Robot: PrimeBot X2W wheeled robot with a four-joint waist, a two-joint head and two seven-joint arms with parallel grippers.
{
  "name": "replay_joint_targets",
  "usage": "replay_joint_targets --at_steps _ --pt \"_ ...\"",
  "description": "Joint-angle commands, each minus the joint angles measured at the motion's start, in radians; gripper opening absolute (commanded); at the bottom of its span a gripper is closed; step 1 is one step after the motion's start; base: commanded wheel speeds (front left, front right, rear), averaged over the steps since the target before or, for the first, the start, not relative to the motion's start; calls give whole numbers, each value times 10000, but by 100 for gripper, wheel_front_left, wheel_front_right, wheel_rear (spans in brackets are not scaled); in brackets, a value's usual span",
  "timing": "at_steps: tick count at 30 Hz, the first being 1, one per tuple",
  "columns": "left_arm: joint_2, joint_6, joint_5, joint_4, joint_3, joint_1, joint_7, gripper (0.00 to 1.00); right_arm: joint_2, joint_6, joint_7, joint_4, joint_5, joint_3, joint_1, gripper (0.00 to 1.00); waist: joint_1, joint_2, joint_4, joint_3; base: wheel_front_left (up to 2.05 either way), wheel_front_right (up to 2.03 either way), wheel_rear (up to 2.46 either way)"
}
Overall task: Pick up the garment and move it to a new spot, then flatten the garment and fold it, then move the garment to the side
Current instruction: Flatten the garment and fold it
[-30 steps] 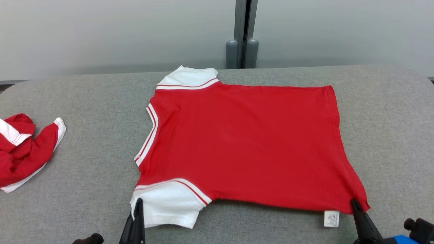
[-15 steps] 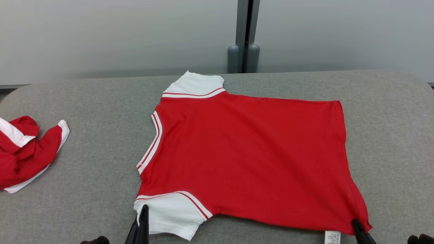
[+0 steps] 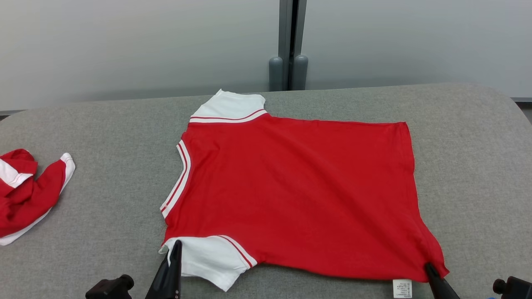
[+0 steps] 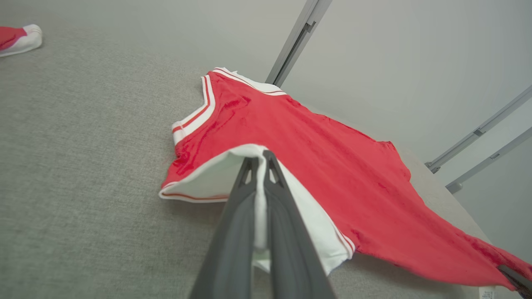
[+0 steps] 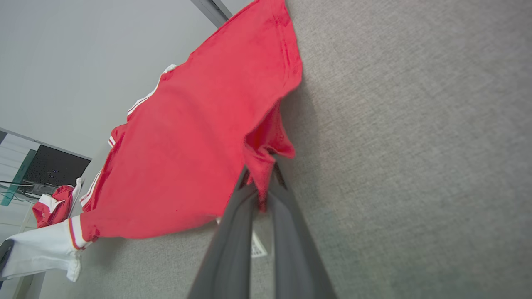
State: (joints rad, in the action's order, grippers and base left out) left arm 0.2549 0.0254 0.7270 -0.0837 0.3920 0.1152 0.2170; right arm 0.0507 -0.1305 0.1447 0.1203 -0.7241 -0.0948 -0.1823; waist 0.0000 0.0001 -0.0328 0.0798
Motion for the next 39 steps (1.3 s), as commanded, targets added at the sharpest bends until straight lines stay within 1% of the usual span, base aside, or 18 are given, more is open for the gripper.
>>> replay_joint_targets --at_steps 1,12,18,30,39 --pt "77 -39 -41 -54 -21 -240 -36 0 5 -6 18 82 -63 28 206 0 0 -1 -19 15 0 0 0" --pt "440 -352 -175 -586 69 -1334 -485 0 4 -6 288 358 -78 32 730 0 0 -1 -149 109 0 0 0" --pt "470 -537 -265 -1075 212 -2165 -755 0 4 -6 447 444 -124 -21 1099 0 0 -1 -202 260 0 0 0" --pt "529 -1050 -413 -2547 397 -4203 -1129 0 5 -6 606 545 -532 -54 2018 0 0 -1 -366 1021 0 0 0" --pt "389 -1292 -445 -3891 577 -5473 -1044 0 6 -6 464 826 -561 221 3092 0 0 -1 -631 1444 0 0 0"
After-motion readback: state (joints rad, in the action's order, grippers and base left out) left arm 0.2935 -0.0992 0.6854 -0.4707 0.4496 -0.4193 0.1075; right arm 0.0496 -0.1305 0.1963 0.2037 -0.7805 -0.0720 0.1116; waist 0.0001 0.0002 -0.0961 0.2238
